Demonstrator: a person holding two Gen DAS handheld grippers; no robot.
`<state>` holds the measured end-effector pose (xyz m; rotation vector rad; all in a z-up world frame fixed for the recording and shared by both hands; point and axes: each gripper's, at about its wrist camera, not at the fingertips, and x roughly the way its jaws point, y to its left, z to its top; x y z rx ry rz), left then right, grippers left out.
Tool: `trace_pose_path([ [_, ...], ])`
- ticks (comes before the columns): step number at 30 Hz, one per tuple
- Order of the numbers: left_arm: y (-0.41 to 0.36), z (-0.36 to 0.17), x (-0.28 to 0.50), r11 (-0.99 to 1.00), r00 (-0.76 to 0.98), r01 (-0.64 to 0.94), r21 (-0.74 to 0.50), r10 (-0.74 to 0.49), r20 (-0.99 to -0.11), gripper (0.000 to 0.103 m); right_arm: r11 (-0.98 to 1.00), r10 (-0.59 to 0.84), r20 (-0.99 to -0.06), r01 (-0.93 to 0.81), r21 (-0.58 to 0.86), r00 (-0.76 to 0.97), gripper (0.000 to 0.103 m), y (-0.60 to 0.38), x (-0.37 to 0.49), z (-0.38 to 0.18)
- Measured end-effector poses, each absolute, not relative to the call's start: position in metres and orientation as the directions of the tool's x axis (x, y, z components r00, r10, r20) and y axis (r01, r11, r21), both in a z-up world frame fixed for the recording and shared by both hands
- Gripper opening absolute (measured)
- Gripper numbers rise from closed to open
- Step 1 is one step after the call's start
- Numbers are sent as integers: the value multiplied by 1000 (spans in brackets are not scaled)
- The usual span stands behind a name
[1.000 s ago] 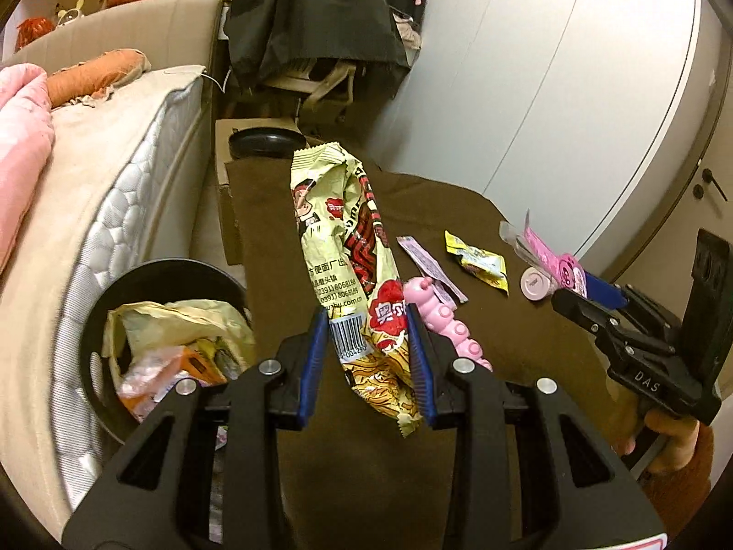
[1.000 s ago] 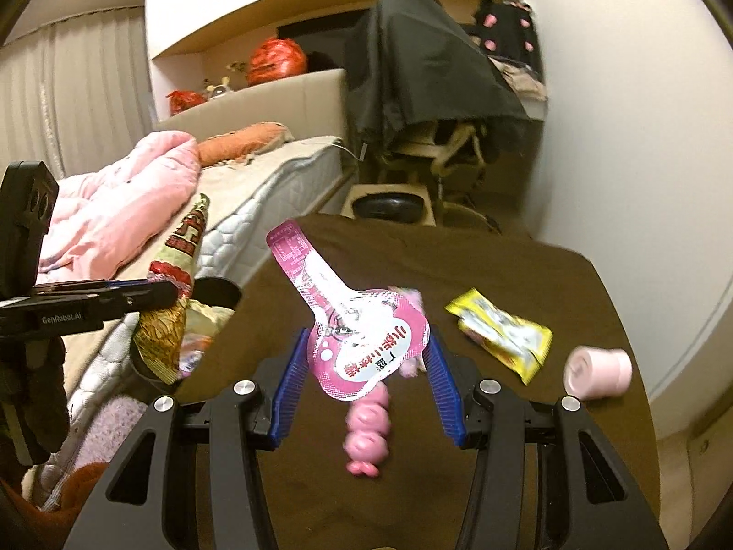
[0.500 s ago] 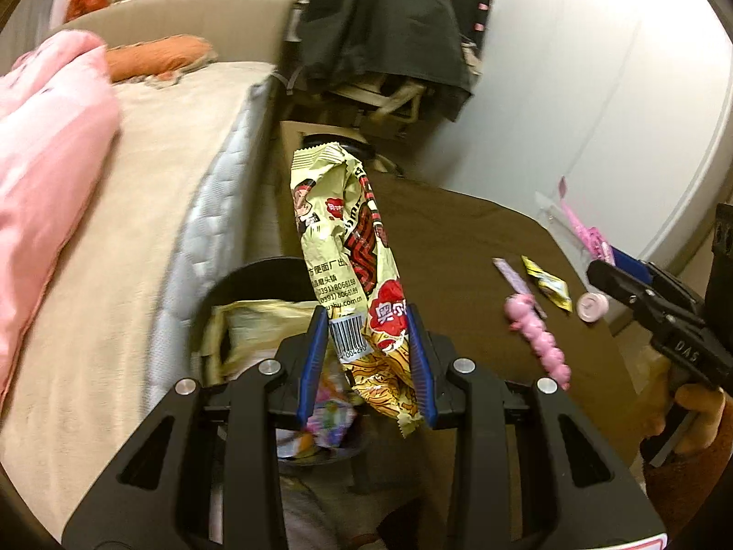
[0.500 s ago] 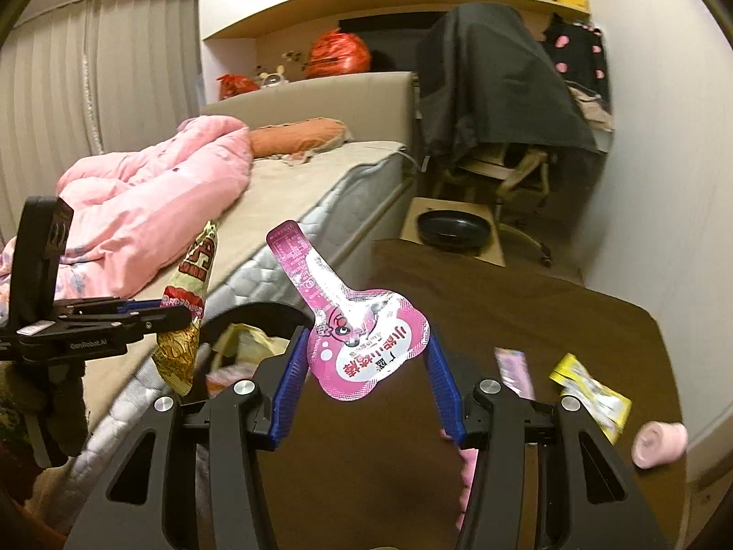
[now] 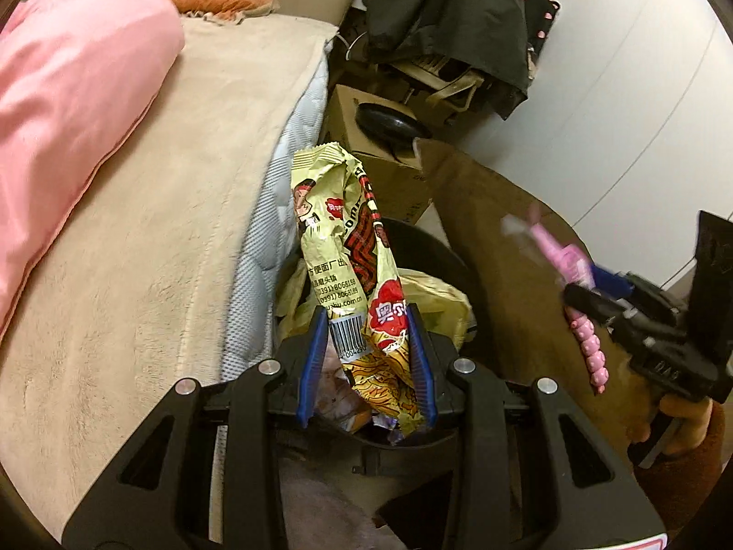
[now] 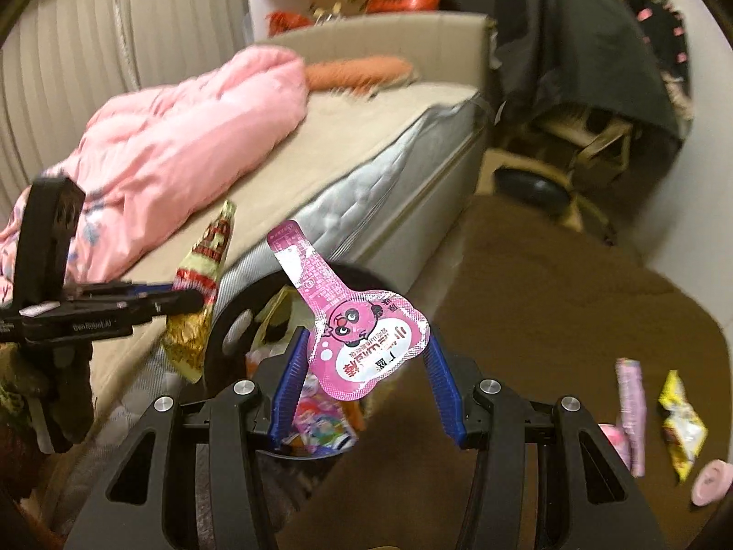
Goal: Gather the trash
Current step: 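Lift and carry the green wrapper and pink packet over the bin with both tools, then open both tools to drop the wrapper and packet into the bin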
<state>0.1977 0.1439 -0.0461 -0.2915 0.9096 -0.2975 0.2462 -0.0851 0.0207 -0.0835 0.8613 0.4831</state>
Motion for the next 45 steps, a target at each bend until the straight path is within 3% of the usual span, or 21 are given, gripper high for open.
trace_pose_path([
  [6,152,-59,208,913,549,123,-389,-389,-740,32,852,415,-815,-488,191,405,47,-52,266,-30],
  [14,152,-66,219,910,533,133,-392,-399,-746,32,858,352,-868,-490,151,350,48,-33,292,-70],
  [27,136,-69,230,909,516,141,-392,-405,-755,32,876,356,-813,-467,118,461,55,-62,275,-40],
  [36,103,-77,239,922,496,174,-347,-386,-777,32,927,305,-761,-361,99,573,55,-121,253,-8],
  [45,76,-85,235,950,499,182,-252,-310,-809,41,962,256,-737,-241,130,625,55,-178,229,0],
])
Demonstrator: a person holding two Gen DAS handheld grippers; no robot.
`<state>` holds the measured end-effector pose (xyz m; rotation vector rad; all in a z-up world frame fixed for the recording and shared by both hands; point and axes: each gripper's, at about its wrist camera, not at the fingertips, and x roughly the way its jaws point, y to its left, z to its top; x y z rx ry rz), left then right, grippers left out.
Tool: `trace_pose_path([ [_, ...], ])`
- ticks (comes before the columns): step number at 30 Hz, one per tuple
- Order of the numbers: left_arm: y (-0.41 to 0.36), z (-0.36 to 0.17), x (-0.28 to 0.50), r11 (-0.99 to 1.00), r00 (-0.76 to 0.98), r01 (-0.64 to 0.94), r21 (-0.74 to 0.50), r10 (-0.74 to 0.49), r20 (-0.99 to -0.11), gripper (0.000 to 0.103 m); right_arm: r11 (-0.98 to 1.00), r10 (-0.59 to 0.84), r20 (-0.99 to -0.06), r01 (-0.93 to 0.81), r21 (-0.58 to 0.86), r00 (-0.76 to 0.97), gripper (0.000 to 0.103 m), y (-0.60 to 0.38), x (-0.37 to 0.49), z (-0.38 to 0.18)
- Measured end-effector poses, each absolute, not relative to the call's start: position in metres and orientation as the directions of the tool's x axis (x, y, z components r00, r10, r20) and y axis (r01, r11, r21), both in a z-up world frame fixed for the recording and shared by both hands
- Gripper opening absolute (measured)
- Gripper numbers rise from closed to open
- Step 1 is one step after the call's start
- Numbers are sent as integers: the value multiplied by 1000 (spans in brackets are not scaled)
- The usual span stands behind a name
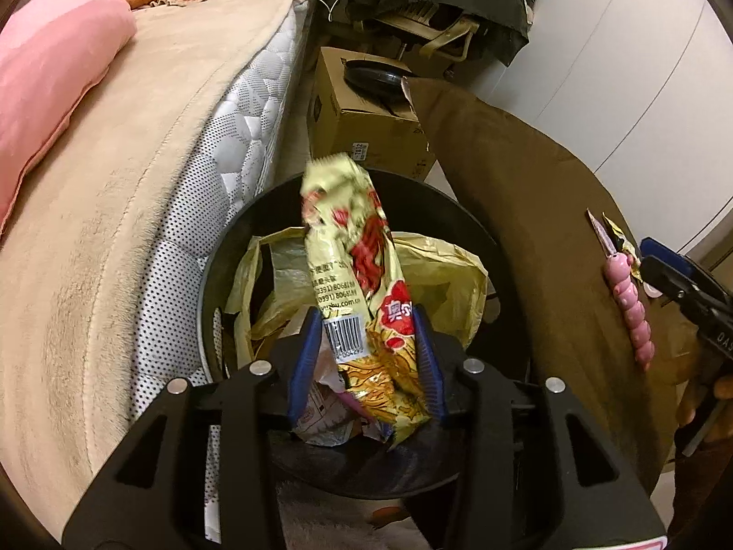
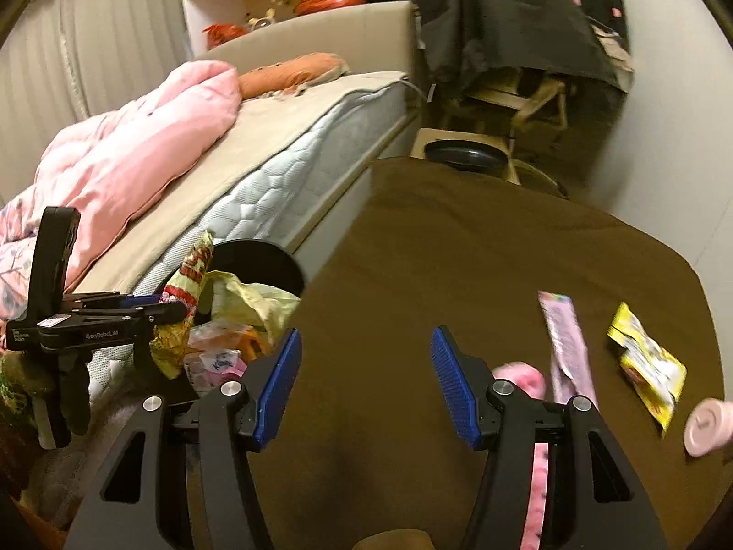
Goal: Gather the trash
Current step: 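Open both tools to drop the wrapper and packet into the bin, then move both tools back to the table and grasp the yellow wrapper with the right tool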
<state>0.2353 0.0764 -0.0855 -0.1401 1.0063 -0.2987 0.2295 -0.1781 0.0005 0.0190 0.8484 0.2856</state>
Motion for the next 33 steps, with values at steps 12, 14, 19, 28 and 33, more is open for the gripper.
trace_pose_path([
  [12,46,-52,224,960,580,181,-213,-280,-765,51,987,158,-705,-88,135,691,63,-243,195,3],
  [14,36,-44,223,953,596,206,-224,-303,-743,51,987,156,-698,-75,145,699,67,-254,191,2],
  [19,-9,-32,218,919,593,305,-250,-389,-705,51,987,135,-689,-33,159,712,67,-297,174,2],
  [28,-116,-37,234,839,489,447,-310,-519,-701,51,993,-25,-690,99,67,723,67,-367,173,-1],
  [33,-151,-42,239,828,464,480,-289,-520,-717,51,997,79,-733,-70,42,675,67,-391,211,-19],
])
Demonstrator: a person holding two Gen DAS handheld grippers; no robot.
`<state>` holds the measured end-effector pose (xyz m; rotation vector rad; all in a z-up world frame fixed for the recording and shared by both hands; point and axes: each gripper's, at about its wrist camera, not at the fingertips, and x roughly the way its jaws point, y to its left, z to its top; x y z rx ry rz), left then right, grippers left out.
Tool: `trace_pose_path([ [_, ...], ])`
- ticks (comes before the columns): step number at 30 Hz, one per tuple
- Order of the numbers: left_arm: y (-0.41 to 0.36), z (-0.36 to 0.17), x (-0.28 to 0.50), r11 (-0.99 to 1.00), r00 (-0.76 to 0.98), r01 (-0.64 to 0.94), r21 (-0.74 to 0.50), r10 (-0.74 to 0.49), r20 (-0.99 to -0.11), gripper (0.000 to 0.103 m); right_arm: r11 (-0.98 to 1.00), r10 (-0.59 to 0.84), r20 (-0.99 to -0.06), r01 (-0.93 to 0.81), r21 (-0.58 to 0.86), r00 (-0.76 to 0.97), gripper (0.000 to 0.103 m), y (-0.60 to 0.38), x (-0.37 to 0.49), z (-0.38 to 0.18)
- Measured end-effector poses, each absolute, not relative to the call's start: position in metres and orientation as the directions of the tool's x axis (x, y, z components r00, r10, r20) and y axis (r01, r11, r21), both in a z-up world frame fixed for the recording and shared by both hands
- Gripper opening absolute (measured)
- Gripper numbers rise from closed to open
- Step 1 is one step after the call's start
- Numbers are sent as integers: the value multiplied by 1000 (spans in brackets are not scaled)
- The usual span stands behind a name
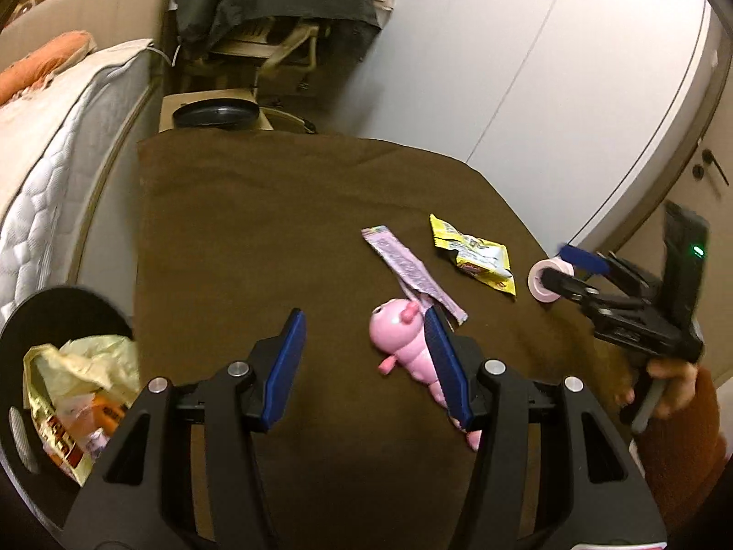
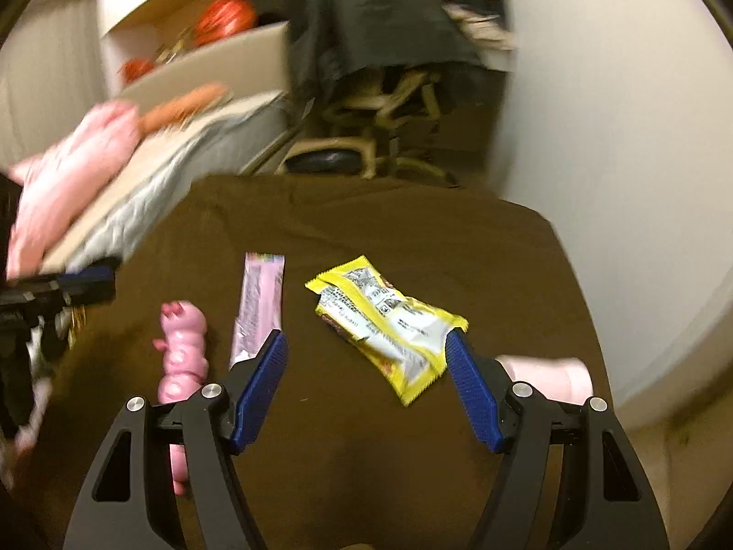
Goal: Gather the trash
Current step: 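Move both tools back to the table and grasp the yellow wrapper with the right tool, then grasp the pink stick wrapper with the left tool while the right tool holds the yellow wrapper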
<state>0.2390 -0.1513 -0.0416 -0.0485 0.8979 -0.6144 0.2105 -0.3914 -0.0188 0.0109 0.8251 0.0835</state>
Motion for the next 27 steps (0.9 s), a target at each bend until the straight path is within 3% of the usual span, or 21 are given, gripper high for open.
trace_pose_path([
  [8,-156,-49,249,843,457,466,-269,-490,-742,51,976,30,-813,-193,-103,581,67,-386,280,-65],
  [13,-153,-54,258,849,452,447,-281,-485,-748,51,989,97,-848,-149,22,521,66,-399,299,-80],
  [17,-158,-61,265,837,427,443,-321,-511,-746,51,991,104,-839,-128,42,533,46,-399,290,-80],
  [19,-164,-63,267,835,419,445,-323,-513,-749,54,990,129,-828,-116,78,546,31,-399,279,-74],
  [20,-168,-64,268,837,420,447,-315,-507,-753,55,989,139,-822,-112,92,552,17,-399,275,-71],
  [27,-197,-71,269,848,416,468,-248,-459,-785,56,995,100,-789,-66,76,606,17,-391,223,-49],
])
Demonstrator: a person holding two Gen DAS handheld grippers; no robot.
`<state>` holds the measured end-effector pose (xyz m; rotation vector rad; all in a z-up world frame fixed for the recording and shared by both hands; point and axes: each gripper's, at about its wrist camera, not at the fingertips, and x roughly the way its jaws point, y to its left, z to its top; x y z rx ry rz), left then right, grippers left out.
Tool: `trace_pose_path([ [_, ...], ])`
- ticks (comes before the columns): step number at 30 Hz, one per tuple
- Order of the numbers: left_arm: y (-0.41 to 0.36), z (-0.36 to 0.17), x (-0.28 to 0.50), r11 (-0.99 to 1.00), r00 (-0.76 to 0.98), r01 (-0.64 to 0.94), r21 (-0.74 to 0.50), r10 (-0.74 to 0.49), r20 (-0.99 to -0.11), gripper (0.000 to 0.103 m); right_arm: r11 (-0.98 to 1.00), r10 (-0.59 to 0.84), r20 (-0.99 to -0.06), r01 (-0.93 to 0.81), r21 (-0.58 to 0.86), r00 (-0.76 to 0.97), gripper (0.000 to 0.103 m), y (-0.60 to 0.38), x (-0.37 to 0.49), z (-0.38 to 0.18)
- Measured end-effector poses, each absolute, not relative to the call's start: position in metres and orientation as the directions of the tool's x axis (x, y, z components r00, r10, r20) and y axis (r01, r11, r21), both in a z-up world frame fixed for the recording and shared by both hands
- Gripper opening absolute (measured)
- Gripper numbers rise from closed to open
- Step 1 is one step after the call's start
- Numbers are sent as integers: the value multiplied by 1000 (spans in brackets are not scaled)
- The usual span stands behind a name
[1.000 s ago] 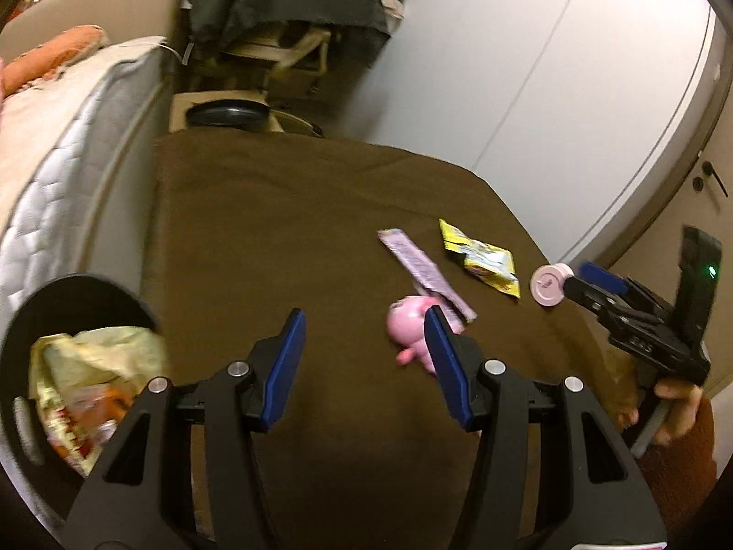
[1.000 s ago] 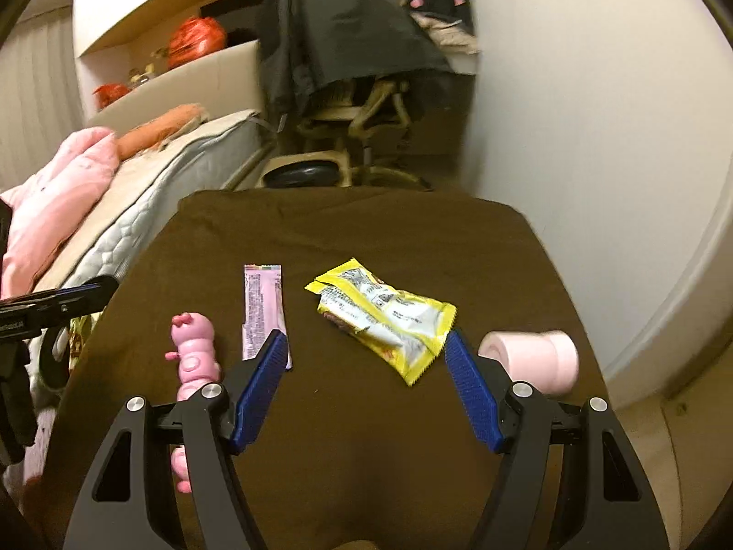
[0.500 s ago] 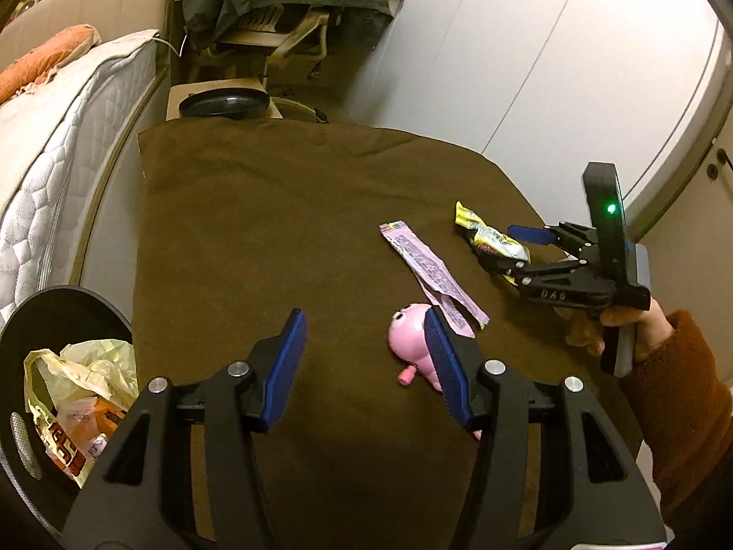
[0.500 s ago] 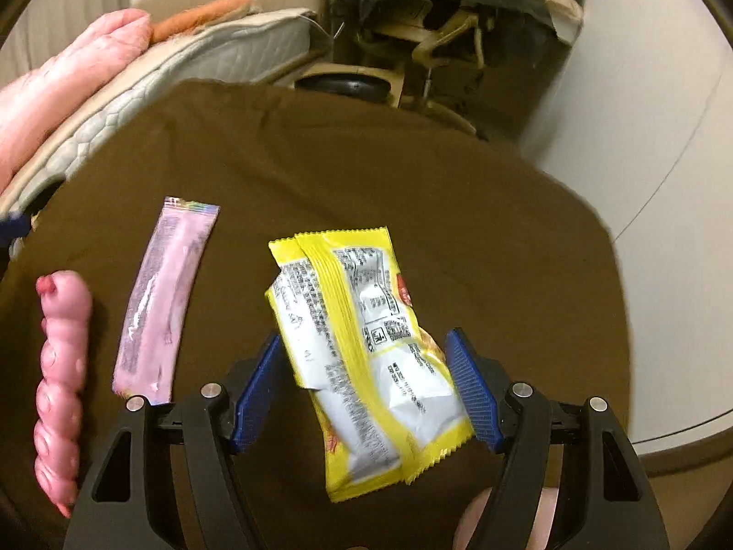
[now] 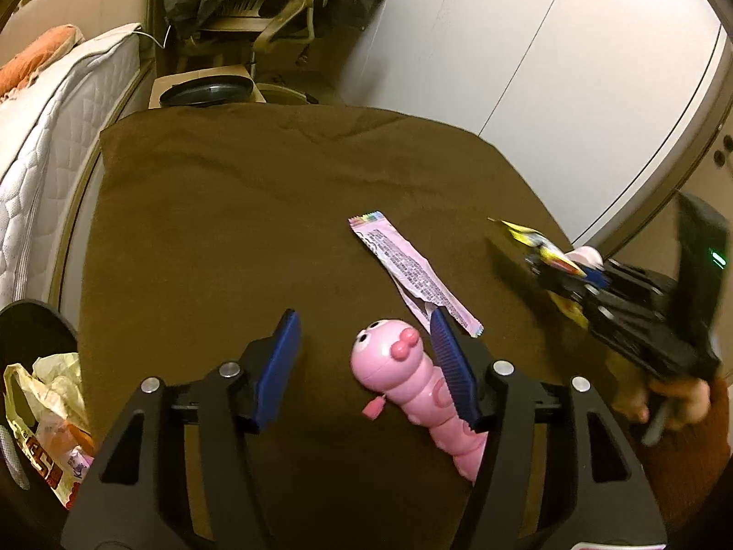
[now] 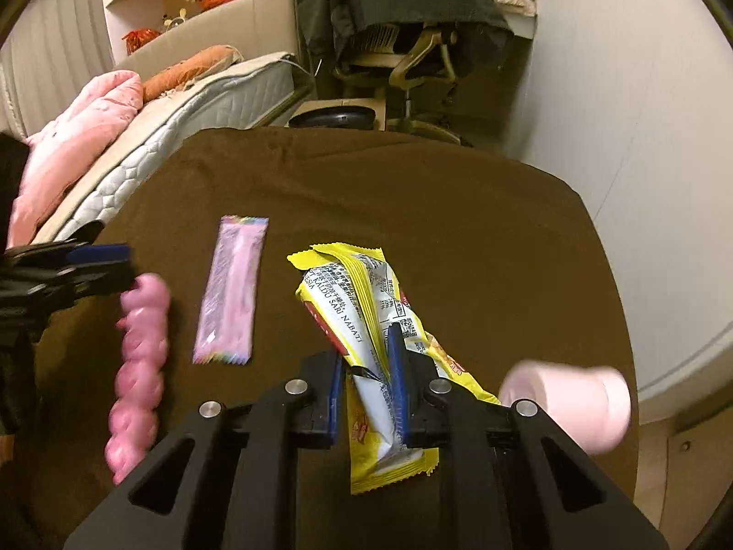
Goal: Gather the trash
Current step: 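Grasp the pink stick wrapper with the left tool while the right tool holds the yellow wrapper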
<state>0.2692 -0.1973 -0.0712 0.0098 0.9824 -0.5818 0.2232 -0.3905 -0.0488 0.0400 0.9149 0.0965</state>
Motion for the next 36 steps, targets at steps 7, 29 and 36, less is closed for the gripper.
trace_pose_path([
  [7,-220,-73,270,852,419,467,-236,-448,-790,56,995,52,-762,32,95,645,17,-401,163,-46],
  [29,-281,-95,285,885,459,465,-28,-268,-847,14,965,46,-742,162,206,669,17,-410,109,-63],
  [36,-265,-74,268,870,473,485,-90,-348,-810,8,966,59,-733,147,214,678,17,-411,105,-60],
])
